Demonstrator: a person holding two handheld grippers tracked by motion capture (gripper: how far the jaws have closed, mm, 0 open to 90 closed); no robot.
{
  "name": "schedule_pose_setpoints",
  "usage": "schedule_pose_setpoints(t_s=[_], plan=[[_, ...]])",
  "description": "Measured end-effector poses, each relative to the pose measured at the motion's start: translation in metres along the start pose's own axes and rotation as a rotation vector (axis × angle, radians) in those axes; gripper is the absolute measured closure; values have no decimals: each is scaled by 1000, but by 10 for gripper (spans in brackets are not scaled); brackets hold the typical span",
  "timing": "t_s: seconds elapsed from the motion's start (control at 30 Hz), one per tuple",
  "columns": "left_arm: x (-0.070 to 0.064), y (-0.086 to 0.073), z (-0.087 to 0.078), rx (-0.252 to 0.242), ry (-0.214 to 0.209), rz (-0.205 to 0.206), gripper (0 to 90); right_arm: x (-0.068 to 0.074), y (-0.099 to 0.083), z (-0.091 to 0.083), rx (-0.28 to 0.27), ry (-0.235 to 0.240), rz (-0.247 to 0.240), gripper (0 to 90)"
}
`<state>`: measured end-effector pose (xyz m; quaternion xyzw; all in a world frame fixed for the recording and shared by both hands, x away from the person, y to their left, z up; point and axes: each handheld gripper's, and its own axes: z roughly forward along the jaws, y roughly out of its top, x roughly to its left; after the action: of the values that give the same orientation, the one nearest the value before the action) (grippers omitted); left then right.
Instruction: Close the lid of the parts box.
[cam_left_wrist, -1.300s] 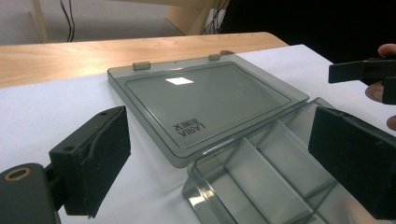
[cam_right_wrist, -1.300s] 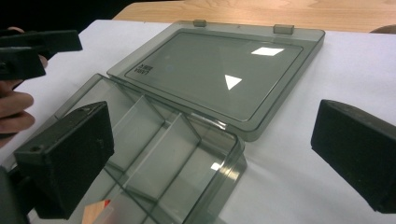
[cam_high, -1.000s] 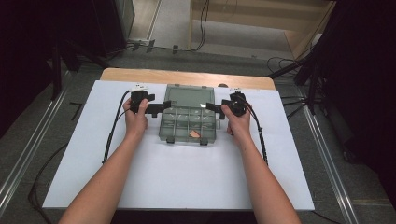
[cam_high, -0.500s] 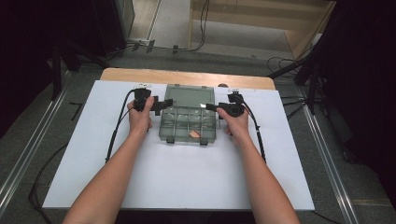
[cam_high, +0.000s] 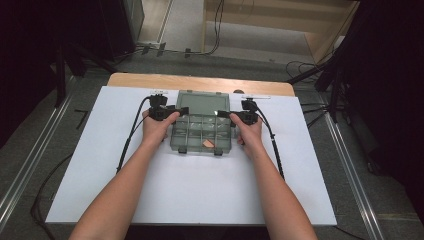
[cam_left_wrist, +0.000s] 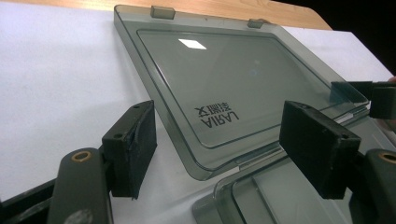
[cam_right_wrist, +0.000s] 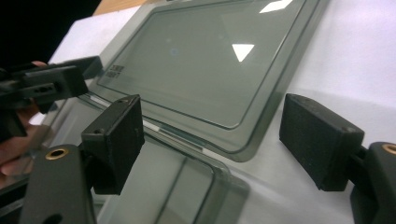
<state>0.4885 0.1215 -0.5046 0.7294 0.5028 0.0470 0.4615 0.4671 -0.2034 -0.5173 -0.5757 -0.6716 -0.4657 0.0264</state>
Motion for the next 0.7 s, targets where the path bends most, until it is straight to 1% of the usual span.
schedule_pose_setpoints(t_s=[0.17, 0.23, 0.27, 0.33, 0.37, 0.4, 0.43, 0.47, 0.5, 0.57, 0.6, 0.63, 0.7], plan=[[1, 0, 3, 11, -8, -28, 281, -2, -1, 3, -9, 22, 35, 203], [1, 0, 4, 14, -3, -33, 281, -3, -1, 4, -10, 28, 41, 208], [1, 1, 4, 15, -3, -34, 281, -3, -1, 4, -8, 27, 43, 223], [2, 1, 4, 15, -3, -43, 287, -4, 0, 3, -4, 44, 54, 255], [2, 1, 4, 15, -2, -46, 299, -5, -1, 3, -8, 44, 55, 286], [2, 1, 4, 13, 1, -46, 317, -6, 0, 2, -12, 40, 56, 359], [2, 1, 3, 12, -1, -51, 343, -5, 0, 1, -14, 13, 53, 395], [2, 1, 4, 8, -3, -56, 378, -6, 0, 1, -19, 16, 50, 441], [1, 1, 4, 1, 4, -52, 386, -6, 0, 0, -26, 10, 42, 480], [1, 2, 3, -8, 18, -47, 432, -4, 1, -2, -28, -26, 21, 539], [1, 3, 2, -12, 27, -45, 466, -3, 1, -2, -33, -47, 5, 588], [2, 3, 1, -14, 29, -42, 508, -2, 0, -3, -35, -69, -11, 603], [2, 4, -1, -24, 27, -31, 548, -1, 0, -5, -43, -73, -26, 621]])
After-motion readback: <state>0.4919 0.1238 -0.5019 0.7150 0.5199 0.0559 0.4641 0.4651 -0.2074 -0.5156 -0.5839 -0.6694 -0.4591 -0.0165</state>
